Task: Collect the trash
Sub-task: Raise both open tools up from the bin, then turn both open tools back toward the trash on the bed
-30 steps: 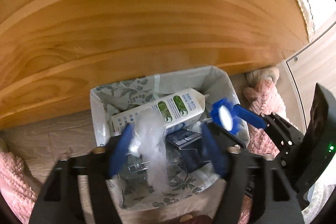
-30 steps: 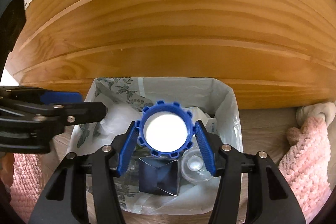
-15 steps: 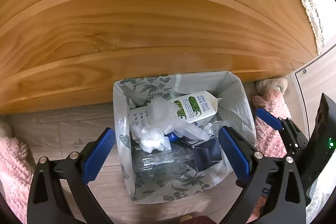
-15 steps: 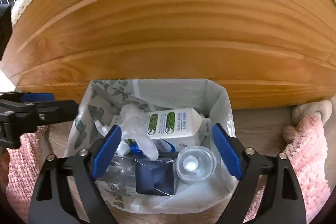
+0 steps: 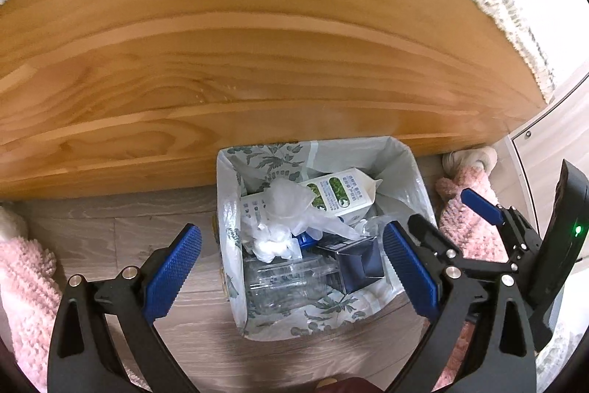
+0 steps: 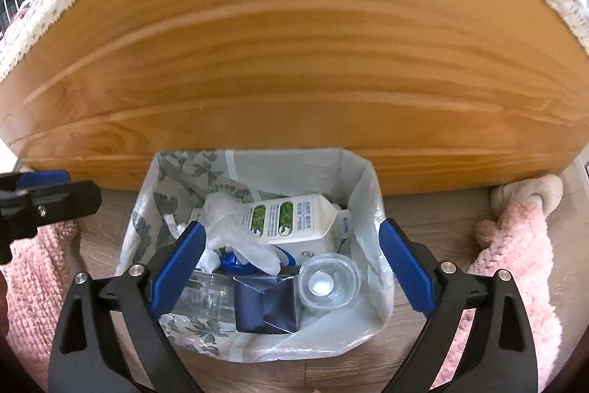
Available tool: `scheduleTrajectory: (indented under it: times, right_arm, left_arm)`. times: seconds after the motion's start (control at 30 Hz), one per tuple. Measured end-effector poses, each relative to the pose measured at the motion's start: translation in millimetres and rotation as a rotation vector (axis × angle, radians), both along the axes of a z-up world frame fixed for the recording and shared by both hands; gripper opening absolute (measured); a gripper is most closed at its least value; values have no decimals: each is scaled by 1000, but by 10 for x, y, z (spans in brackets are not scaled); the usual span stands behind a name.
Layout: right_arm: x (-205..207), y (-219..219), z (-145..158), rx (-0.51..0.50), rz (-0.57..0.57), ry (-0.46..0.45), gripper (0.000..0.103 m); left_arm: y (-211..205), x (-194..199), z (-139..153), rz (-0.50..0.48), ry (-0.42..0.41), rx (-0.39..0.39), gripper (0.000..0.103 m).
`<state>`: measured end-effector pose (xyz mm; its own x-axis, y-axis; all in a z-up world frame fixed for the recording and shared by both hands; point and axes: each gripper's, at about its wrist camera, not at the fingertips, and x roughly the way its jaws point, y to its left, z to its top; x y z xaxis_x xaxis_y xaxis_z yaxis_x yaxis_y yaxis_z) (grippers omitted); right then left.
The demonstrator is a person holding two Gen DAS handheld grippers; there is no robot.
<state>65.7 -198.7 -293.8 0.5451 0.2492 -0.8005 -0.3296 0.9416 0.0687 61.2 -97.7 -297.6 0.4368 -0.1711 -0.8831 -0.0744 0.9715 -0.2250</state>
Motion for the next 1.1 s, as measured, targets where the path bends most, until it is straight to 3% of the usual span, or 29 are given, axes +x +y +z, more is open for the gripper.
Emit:
scheduleTrajectory:
  times: [0.5,0.73,0.87,1.0,1.1]
  right_arm:
    - [-292,-56,1022,68,-18,-185,95]
    - [-195,-50,1266,107,-48,-215,95]
    - [-207,-81,1382,128,-42,-208,95]
    - [-273,-142,1523,224,13,-221,95]
    - [-338,-181,1595,231,3,-240,95]
  left_arm:
    - [56,-496,820,-20,-212,-1,95]
    - [28,-468,1129,-69,-314,37,95]
    - [25,-517,1271,-63,-361,16,95]
    - [-47,-602,1441,-99,-410,81,95]
    - [-86,-661,1533,-107,-449,122,95]
